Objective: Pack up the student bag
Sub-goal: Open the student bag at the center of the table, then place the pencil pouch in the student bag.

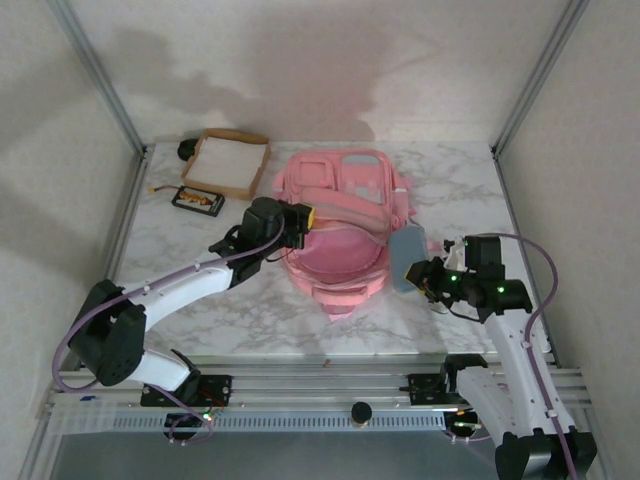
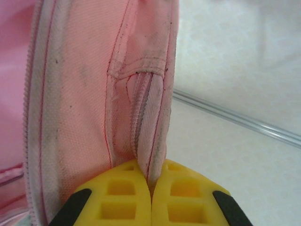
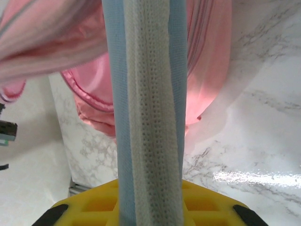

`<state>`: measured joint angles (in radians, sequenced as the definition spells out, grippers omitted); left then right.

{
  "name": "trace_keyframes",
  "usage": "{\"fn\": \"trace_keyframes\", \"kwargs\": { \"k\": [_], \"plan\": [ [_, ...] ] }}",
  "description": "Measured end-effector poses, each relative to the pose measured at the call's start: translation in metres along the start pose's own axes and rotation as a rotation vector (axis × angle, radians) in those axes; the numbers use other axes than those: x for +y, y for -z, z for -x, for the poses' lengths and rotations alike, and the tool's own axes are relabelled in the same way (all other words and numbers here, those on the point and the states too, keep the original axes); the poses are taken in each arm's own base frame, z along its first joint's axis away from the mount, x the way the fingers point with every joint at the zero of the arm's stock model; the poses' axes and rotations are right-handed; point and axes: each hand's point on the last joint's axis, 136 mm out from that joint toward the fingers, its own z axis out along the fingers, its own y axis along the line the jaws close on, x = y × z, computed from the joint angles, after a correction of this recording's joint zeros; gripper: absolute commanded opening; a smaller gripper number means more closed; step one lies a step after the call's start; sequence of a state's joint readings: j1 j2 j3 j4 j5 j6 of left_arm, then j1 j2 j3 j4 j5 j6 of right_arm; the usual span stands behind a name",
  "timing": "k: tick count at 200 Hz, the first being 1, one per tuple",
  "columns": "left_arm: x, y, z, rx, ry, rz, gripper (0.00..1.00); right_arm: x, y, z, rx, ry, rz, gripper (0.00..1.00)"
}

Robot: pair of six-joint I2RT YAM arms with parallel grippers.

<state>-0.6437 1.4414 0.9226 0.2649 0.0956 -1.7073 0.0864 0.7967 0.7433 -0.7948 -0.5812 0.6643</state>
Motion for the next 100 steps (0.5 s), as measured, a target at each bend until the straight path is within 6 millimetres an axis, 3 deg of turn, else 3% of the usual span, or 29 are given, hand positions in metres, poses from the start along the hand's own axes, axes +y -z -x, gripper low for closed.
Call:
{"fn": "trace_keyframes", "kwargs": {
  "k": [66, 100],
  "plan": [
    [-0.013, -0.005, -0.01, -0.035, 0.011, -0.04, 0.0, -0.008, -0.023, -0.023, 0.092, -0.007, 0.03, 0.23],
    [-0.024, -0.004, -0.011, -0.053, 0.018, -0.064, 0.0, 0.001, -0.006, -0.013, 0.045, 0.02, -0.031, 0.23]
  ]
}}
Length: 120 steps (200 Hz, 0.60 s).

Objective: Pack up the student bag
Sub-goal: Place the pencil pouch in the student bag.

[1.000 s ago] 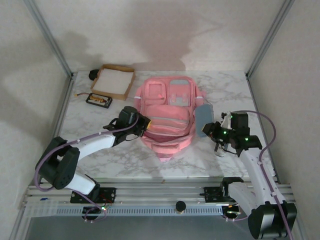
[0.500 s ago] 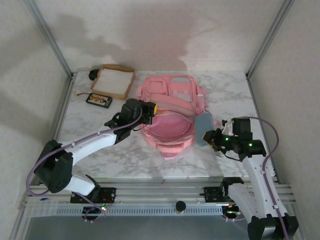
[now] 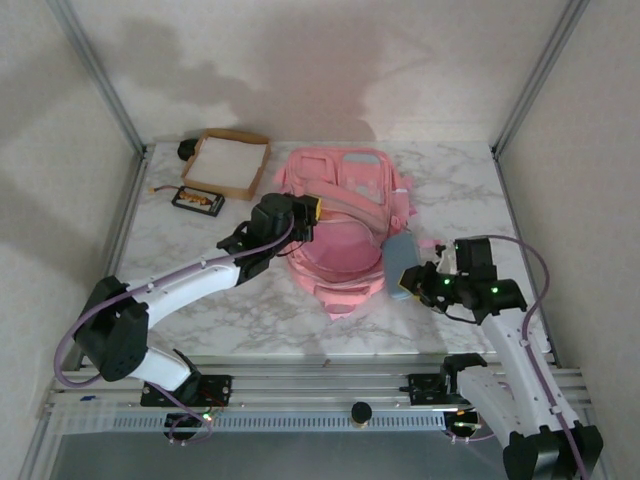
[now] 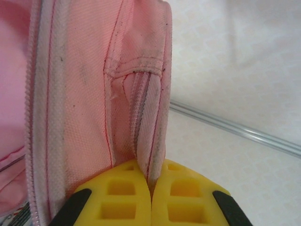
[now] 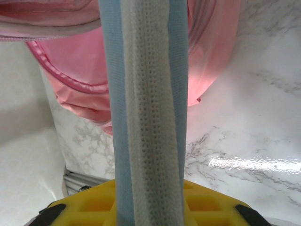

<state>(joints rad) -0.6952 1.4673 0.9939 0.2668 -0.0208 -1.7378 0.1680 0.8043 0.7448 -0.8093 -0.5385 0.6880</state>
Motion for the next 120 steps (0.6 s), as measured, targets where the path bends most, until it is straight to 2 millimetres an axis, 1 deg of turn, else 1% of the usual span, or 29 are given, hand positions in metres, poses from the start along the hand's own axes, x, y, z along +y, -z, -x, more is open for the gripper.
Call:
{"fn": "trace_keyframes", "kwargs": {
  "k": [19, 36, 51, 73, 84, 95, 112, 120],
  "plan": [
    [-0.004, 0.0, 0.001, -0.013, 0.019, -0.012, 0.0, 0.008, 0.016, 0.008, -0.054, 0.015, -0.031, 0.23],
    [-0.01, -0.001, 0.001, -0.02, 0.034, -0.028, 0.0, 0.008, 0.027, 0.011, -0.081, 0.014, -0.068, 0.23],
    [-0.018, -0.004, -0.001, -0.019, 0.047, -0.045, 0.0, 0.002, 0.032, 0.01, -0.09, 0.006, -0.111, 0.21],
    [-0.029, -0.013, -0.004, -0.022, 0.057, -0.076, 0.0, -0.011, 0.035, 0.001, -0.076, -0.017, -0.17, 0.21],
    [-0.033, -0.016, -0.005, -0.019, 0.059, -0.086, 0.0, -0.011, 0.034, -0.001, -0.07, -0.021, -0.16, 0.18],
    [-0.036, -0.02, -0.008, -0.014, 0.059, -0.091, 0.0, -0.01, 0.03, -0.004, -0.056, -0.024, -0.136, 0.18],
    [-0.037, -0.023, -0.011, -0.008, 0.059, -0.098, 0.0, -0.004, 0.015, -0.006, -0.014, -0.024, -0.074, 0.2],
    [-0.037, -0.022, -0.014, -0.004, 0.058, -0.097, 0.0, 0.001, 0.007, -0.006, 0.009, -0.024, -0.033, 0.2]
  ]
}}
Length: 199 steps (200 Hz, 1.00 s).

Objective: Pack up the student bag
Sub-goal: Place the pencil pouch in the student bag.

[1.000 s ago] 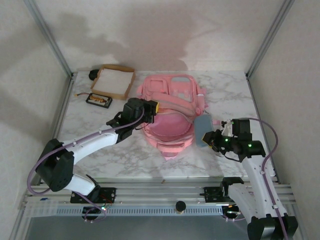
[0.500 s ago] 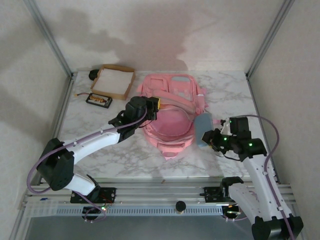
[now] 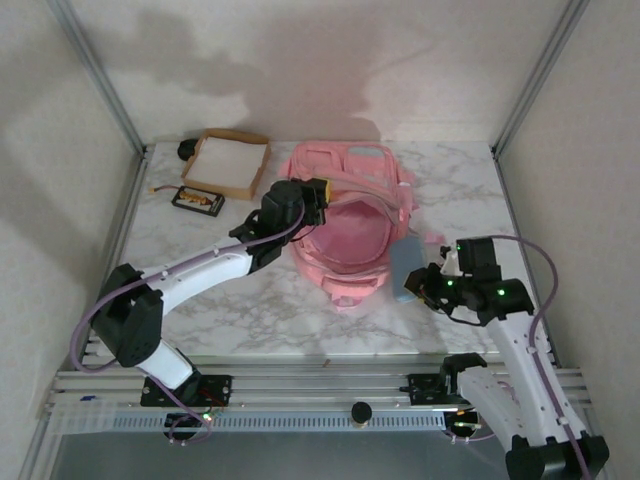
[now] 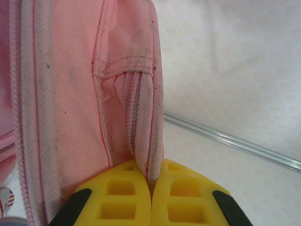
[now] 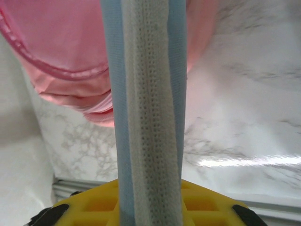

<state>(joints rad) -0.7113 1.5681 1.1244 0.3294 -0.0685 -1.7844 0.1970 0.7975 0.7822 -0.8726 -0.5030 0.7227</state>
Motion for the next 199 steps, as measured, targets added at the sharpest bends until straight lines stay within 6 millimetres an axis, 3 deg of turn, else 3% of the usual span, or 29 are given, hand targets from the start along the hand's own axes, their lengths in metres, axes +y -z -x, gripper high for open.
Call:
{"fn": "trace_keyframes", "kwargs": {
  "k": [53, 92, 126, 166, 185, 199],
  "plan": [
    [0.001, 0.007, -0.022, 0.022, -0.029, -0.008, 0.0, 0.037, -0.048, 0.032, 0.002, -0.034, 0.247, 0.21],
    [0.004, 0.014, -0.023, 0.025, -0.02, -0.006, 0.0, 0.052, -0.101, 0.055, -0.044, -0.056, 0.333, 0.21],
    [0.008, 0.025, -0.015, 0.0, 0.015, -0.009, 0.0, 0.075, -0.131, 0.096, -0.202, -0.04, 0.442, 0.24],
    [0.01, 0.036, -0.018, 0.009, 0.035, -0.007, 0.0, 0.079, -0.169, 0.133, -0.342, -0.122, 0.477, 0.26],
    [0.013, 0.038, -0.016, 0.006, 0.048, -0.006, 0.0, 0.091, -0.183, 0.147, -0.39, -0.159, 0.49, 0.34],
    [0.013, 0.038, -0.015, 0.004, 0.058, -0.009, 0.0, 0.1, -0.19, 0.15, -0.423, -0.174, 0.502, 0.51]
  ]
}}
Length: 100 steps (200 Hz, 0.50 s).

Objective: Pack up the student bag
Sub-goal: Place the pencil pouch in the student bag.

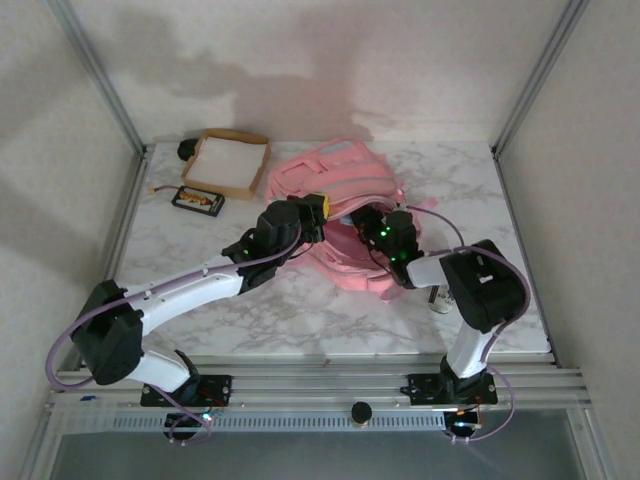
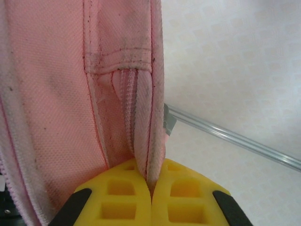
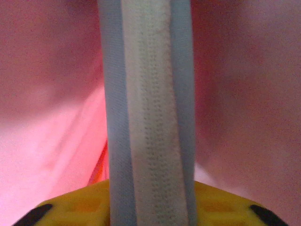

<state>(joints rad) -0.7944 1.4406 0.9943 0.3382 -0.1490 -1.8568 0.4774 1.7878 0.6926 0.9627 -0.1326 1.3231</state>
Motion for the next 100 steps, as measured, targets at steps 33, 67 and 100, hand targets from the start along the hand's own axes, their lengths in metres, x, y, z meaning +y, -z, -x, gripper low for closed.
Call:
{"fn": "trace_keyframes", "kwargs": {
  "k": [33, 67, 100],
  "plan": [
    [-0.002, -0.003, 0.0, -0.003, 0.029, -0.021, 0.0, 0.02, -0.045, -0.004, -0.007, 0.016, 0.035, 0.79],
    [0.0, -0.006, 0.001, -0.008, 0.035, -0.022, 0.0, 0.009, -0.045, -0.003, -0.004, 0.045, -0.069, 0.86],
    [0.0, -0.006, 0.002, -0.012, 0.034, -0.023, 0.0, -0.003, -0.019, -0.006, 0.015, 0.08, -0.204, 0.83]
  ]
}}
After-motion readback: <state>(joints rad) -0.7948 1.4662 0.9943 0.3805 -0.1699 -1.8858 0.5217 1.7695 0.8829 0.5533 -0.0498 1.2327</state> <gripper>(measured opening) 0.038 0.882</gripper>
